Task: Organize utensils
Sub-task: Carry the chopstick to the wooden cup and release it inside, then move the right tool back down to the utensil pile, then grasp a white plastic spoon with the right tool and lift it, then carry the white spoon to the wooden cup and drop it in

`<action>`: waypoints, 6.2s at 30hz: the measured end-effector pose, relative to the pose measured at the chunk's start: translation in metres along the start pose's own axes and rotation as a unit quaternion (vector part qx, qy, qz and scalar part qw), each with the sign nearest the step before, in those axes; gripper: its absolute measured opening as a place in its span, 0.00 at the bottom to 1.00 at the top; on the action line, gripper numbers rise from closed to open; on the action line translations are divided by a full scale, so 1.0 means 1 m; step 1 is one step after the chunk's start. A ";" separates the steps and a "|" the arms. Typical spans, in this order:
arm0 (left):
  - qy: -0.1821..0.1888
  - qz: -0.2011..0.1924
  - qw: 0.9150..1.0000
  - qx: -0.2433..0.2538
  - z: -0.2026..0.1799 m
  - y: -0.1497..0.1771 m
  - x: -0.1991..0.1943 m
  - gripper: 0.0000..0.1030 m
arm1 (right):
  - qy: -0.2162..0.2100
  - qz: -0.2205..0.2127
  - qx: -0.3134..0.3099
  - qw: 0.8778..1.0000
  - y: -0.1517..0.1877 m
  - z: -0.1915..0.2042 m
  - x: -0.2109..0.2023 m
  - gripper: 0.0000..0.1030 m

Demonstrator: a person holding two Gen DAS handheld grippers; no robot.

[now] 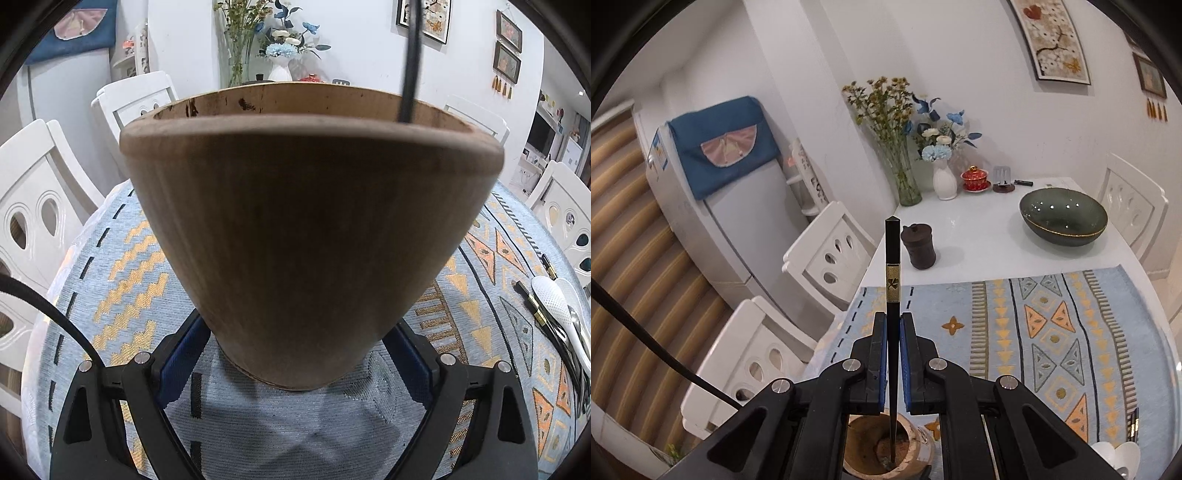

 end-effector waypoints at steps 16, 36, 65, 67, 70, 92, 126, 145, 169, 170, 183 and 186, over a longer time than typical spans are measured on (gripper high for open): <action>-0.002 0.001 1.000 0.001 0.001 -0.001 0.001 0.91 | 0.002 0.032 -0.008 0.999 -0.010 -0.011 -0.009 0.19; -0.001 0.004 1.000 0.000 0.002 0.000 0.002 0.91 | 0.197 -0.012 -0.002 0.980 -0.005 -0.120 -0.142 0.51; 0.004 0.014 1.000 -0.003 0.008 0.003 0.011 0.92 | 0.136 0.277 0.366 0.878 0.176 -0.302 -0.065 0.48; 0.004 0.015 1.000 -0.003 0.007 0.002 0.012 0.92 | 0.140 0.282 0.365 0.876 0.178 -0.307 -0.063 0.48; 0.004 0.017 1.000 -0.004 0.008 0.002 0.013 0.93 | 0.137 0.291 0.367 0.873 0.179 -0.311 -0.059 0.48; 0.006 0.018 1.000 -0.005 0.009 0.002 0.014 0.94 | 0.129 0.320 0.300 0.890 0.169 -0.281 -0.043 0.19; 0.011 0.023 1.000 -0.009 0.016 -0.003 0.015 0.94 | 0.094 0.227 0.173 0.954 0.100 -0.207 -0.053 0.07; 0.011 0.024 1.000 -0.009 0.015 -0.004 0.014 0.94 | -0.050 -0.016 -0.030 0.998 -0.041 0.002 -0.065 0.07; 0.010 0.024 1.000 -0.009 0.014 -0.004 0.014 0.94 | -0.011 0.027 -0.035 0.999 -0.001 0.010 0.028 0.07; 0.010 0.024 1.000 -0.010 0.014 -0.004 0.014 0.94 | -0.011 0.028 -0.036 0.999 0.000 0.011 0.028 0.07; 0.010 0.026 1.000 -0.009 0.012 -0.004 0.013 0.94 | -0.012 0.033 -0.030 0.999 -0.003 0.006 0.021 0.08; 0.010 0.026 1.000 -0.009 0.012 -0.004 0.013 0.94 | -0.010 0.019 -0.020 1.000 -0.011 0.001 0.007 0.08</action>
Point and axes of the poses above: each gripper's, at about its wrist camera, not at the fingertips, and x roughly the way its jaws point, z to its left, y to its underside, the point moved 3 cm from there along x, roughly the way its jaws point, and after that the axes turned 8 degrees about -y, right-handed, at the moved point
